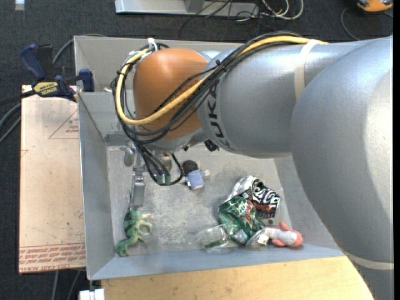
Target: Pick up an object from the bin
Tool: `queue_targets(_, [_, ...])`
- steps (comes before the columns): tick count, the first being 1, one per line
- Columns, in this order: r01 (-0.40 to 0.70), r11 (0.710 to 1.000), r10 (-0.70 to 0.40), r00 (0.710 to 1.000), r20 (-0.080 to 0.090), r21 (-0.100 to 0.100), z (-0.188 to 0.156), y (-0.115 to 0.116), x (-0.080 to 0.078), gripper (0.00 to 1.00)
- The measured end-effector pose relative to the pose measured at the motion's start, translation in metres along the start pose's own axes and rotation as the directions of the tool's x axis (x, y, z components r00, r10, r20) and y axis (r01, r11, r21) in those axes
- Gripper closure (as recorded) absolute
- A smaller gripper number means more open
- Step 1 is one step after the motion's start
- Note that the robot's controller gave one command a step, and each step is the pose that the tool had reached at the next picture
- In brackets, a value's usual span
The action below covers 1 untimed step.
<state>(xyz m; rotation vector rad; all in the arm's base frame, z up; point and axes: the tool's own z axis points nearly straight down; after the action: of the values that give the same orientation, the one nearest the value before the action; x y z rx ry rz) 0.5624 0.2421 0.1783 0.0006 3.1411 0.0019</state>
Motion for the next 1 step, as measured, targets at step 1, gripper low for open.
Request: queue_targets(1, [0.56, 0.829, -0.56, 0.829, -0.01, -0.004, 0.1082, 0.0051, 0.0518, 0.0])
